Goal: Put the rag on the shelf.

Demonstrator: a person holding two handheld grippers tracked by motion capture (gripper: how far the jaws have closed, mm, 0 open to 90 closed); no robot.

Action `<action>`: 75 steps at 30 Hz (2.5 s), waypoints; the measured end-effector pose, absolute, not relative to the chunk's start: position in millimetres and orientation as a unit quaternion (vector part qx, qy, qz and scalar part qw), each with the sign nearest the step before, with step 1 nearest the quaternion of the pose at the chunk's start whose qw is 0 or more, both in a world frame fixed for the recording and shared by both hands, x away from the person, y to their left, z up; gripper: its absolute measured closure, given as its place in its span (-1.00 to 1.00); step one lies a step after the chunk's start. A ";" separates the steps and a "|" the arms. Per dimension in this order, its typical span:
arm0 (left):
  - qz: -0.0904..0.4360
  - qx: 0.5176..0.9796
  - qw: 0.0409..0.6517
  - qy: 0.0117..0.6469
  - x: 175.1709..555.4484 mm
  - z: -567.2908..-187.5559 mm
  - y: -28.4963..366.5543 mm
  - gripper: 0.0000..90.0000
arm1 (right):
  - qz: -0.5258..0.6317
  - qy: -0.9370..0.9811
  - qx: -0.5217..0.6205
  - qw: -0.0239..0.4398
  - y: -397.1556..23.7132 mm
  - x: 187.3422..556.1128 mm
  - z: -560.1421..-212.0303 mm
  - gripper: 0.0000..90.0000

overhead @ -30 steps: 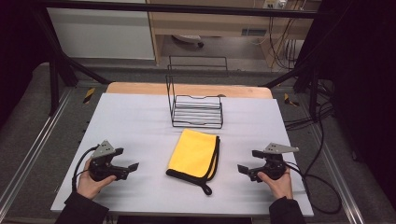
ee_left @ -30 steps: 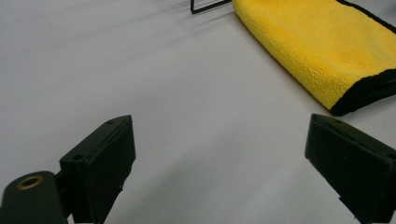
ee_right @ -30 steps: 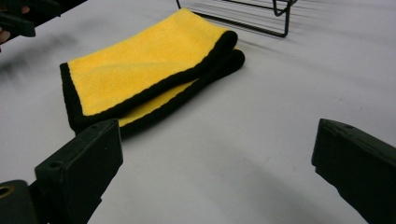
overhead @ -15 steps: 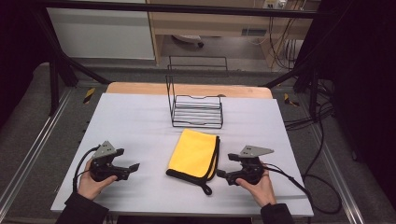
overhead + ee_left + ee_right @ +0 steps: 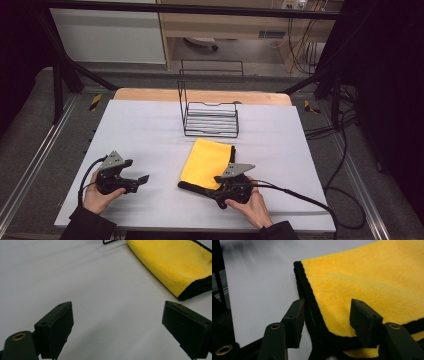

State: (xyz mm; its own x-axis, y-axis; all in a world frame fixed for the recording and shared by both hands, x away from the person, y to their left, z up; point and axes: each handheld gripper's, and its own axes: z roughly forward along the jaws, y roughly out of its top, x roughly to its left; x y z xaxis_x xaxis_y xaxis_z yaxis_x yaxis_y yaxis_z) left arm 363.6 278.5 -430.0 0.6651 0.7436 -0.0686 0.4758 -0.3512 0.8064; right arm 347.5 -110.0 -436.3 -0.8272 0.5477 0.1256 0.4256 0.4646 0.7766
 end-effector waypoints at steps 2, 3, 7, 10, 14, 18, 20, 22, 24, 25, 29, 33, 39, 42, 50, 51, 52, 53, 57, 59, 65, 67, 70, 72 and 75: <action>0.158 0.807 0.425 0.377 363.9 -429.9 278.6 -0.77 | 0.424 0.858 0.280 0.077 -106.6 347.5 -439.2 0.06; 0.158 0.807 0.425 0.377 363.9 -429.8 278.6 -0.77 | 0.417 0.862 0.277 0.082 -104.5 347.3 -440.9 0.05; 0.159 0.808 0.424 0.377 363.8 -429.7 278.1 -0.77 | 0.401 0.870 0.271 0.092 -99.5 347.0 -446.8 -0.04; 0.159 0.808 0.425 0.377 363.7 -429.6 278.3 -0.76 | 0.392 0.876 0.257 0.111 -97.3 344.7 -450.9 -0.04; 0.160 0.807 0.424 0.378 363.4 -429.2 278.9 -0.76 | 0.380 0.884 0.237 0.137 -95.4 340.4 -453.5 -0.01; 0.161 0.807 0.425 0.378 363.4 -428.9 279.1 -0.75 | 0.373 0.889 0.221 0.150 -95.2 339.2 -454.1 0.10; 0.160 0.806 0.426 0.378 363.5 -429.1 278.9 -0.75 | 0.371 0.890 0.220 0.150 -96.0 340.3 -453.3 0.23; 0.158 0.806 0.425 0.379 363.4 -429.2 279.0 -0.75 | 0.366 0.892 0.213 0.156 -97.1 342.0 -452.3 0.38; 0.157 0.806 0.426 0.380 363.5 -429.4 279.0 -0.74 | 0.363 0.895 0.208 0.156 -98.0 344.4 -451.3 0.49; 0.156 0.806 0.426 0.380 363.6 -429.4 278.9 -0.74 | 0.363 0.895 0.208 0.156 -98.0 344.4 -451.3 0.49; 0.149 0.805 0.427 0.384 363.2 -428.8 277.2 -0.71 | 0.365 0.896 0.210 0.139 -99.8 348.9 -447.7 0.68; 0.143 0.806 0.430 0.380 360.8 -425.5 270.1 -0.69 | 0.381 0.894 0.203 0.122 -103.4 348.0 -440.4 0.75; 0.136 0.809 0.429 0.379 358.5 -424.4 262.5 -0.68 | 0.388 0.898 0.185 0.094 -111.7 339.9 -431.8 0.76; 0.133 0.808 0.430 0.381 357.3 -422.8 257.6 -0.66 | 0.390 0.897 0.192 0.082 -122.1 335.6 -435.8 0.71; 0.108 0.817 0.426 0.374 349.6 -413.5 215.3 -0.50 | 0.430 0.873 0.220 0.066 -125.6 336.8 -435.0 -0.03; 0.108 0.817 0.426 0.374 349.6 -413.5 215.3 -0.46 | 0.441 0.864 0.230 0.070 -129.8 337.1 -430.1 -0.17; 0.098 0.825 0.421 0.365 346.8 -410.7 199.8 -0.43 | 0.446 0.857 0.248 0.078 -135.3 338.0 -425.2 -0.26; 0.098 0.825 0.421 0.365 346.8 -410.7 199.8 -0.40 | 0.445 0.850 0.268 0.088 -142.3 339.3 -421.4 -0.26; 0.085 0.843 0.398 0.352 344.6 -410.6 167.3 -0.28 | 0.457 0.806 0.364 0.095 -169.3 344.7 -424.0 -0.32; 0.080 0.846 0.388 0.357 347.5 -412.5 153.8 -0.20 | 0.448 0.801 0.388 0.090 -173.3 346.3 -431.2 -0.39; 0.078 0.855 0.355 0.369 362.2 -427.8 139.7 0.05 | 0.432 0.791 0.428 0.072 -162.1 352.3 -448.1 -0.53; 0.060 0.854 0.359 0.372 360.5 -433.2 142.2 0.18 | 0.432 0.788 0.434 0.066 -158.5 352.8 -451.6 -0.50; 0.058 0.860 0.354 0.364 354.2 -439.1 138.5 0.22 | 0.412 0.797 0.436 0.072 -154.8 353.3 -454.9 -0.47; 0.065 0.860 0.354 0.361 351.7 -440.3 135.8 0.26 | 0.413 0.799 0.429 0.084 -150.0 350.7 -457.5 -0.29; 0.054 0.855 0.354 0.376 350.7 -441.6 134.8 0.37 | 0.418 0.797 0.427 0.091 -145.4 346.1 -459.0 -0.07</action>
